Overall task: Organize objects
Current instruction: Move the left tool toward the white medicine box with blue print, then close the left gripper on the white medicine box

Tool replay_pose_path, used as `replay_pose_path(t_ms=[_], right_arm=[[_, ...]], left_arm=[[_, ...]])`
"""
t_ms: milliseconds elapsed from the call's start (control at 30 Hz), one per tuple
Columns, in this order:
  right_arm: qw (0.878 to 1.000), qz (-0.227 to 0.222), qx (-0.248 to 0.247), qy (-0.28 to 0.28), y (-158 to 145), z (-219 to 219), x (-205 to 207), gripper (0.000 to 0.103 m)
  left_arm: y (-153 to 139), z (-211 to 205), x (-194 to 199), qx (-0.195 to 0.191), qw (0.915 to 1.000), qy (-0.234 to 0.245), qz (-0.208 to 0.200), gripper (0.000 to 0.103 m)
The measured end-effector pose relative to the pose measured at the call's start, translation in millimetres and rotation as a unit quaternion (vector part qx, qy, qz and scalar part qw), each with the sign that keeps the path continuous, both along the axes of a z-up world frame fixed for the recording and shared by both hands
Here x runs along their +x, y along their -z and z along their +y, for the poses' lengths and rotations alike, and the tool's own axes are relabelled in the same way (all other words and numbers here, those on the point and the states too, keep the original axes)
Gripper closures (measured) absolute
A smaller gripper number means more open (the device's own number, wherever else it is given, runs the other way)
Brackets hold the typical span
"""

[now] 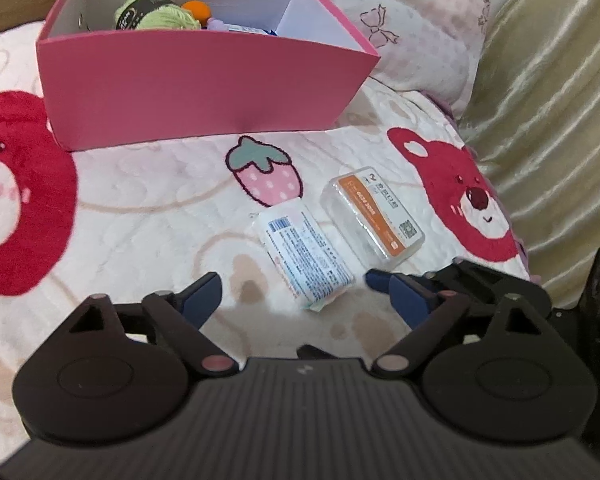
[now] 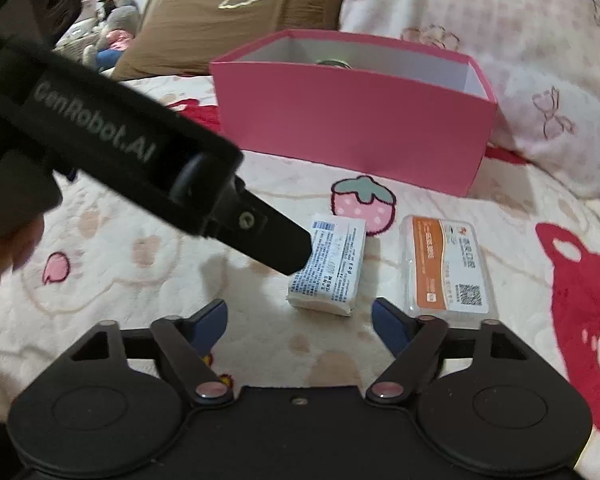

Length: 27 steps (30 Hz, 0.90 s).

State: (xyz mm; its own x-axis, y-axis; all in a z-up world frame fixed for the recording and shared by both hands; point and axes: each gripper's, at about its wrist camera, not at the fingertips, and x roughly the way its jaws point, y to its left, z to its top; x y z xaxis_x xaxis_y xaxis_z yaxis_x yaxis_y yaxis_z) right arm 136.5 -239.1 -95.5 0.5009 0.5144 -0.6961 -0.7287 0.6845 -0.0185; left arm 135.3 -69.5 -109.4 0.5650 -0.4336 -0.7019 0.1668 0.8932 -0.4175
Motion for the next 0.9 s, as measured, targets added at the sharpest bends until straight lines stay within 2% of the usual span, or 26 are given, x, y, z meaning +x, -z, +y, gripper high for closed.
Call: replay_pose_path(t_ms=[133, 200, 333, 500, 567, 767, 900], right_arm=[[0.999, 0.02, 0.008, 0.029, 8, 4, 12, 0.043], [0.998, 0.032, 0.016, 0.044, 11, 6, 17, 0.044], [0.997, 0.032, 0.018, 0.064, 15, 10, 20, 0.054], [0.996, 0.034, 0.02, 0.082, 19, 14, 24, 0.055], [0.995, 0.029, 0.019, 0.09, 21, 17, 23, 0.054], [0.995, 0.013, 0.014, 0.101, 23, 26, 26, 0.056], [0.993, 0.031, 0.021, 0.108, 20, 27, 21, 0.056]], left_arm=[[14, 0, 5, -0.019, 0.9998, -0.007, 0.008, 0.028], [22, -2, 7, -0.029, 0.9994, -0.009, 0.016, 0.034], [33, -1, 10, -0.055, 0.9981, -0.02, 0.019, 0.047], [40, 3, 15, -0.076, 0.9961, -0.04, 0.019, 0.058], [41, 5, 18, -0.081, 0.9956, -0.044, 0.014, 0.067], [44, 11, 18, -0.103, 0.9935, -0.044, 0.015, 0.07], [43, 17, 11, -0.111, 0.9919, -0.053, 0.034, 0.07]])
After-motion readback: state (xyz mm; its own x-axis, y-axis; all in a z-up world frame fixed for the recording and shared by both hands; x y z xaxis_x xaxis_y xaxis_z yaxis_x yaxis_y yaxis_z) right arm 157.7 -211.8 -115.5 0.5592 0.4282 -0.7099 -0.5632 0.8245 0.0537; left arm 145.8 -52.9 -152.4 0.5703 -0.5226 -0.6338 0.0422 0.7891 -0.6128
